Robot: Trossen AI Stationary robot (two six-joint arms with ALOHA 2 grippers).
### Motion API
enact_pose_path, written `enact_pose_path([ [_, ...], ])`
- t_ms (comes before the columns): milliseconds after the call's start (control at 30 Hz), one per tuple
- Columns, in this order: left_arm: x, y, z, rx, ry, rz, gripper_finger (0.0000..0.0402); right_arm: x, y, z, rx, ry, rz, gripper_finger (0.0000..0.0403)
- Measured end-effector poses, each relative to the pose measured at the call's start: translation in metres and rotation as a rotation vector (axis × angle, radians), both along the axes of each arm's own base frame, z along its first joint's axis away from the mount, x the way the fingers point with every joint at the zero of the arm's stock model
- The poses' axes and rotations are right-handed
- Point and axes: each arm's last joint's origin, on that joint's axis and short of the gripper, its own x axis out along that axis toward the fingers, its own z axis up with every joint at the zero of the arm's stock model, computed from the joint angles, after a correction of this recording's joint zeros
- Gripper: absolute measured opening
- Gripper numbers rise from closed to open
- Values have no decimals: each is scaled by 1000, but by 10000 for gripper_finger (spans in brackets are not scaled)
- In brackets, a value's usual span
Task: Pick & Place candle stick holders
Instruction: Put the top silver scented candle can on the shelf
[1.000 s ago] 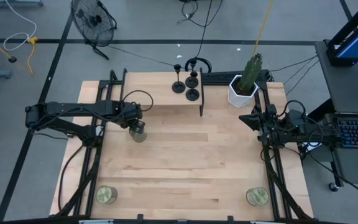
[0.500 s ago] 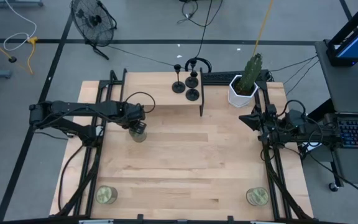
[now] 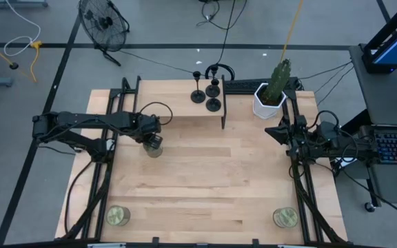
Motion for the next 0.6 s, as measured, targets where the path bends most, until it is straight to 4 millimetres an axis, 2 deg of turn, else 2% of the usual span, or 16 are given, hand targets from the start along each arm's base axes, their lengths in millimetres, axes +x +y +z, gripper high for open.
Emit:
enact_pose_path([
  [233, 0, 0, 0, 5, 1, -3, 11, 0, 0, 0, 0, 0, 0, 0],
  [600, -1, -1, 2, -23, -24, -1, 4, 0, 0, 0, 0, 0, 0, 0],
])
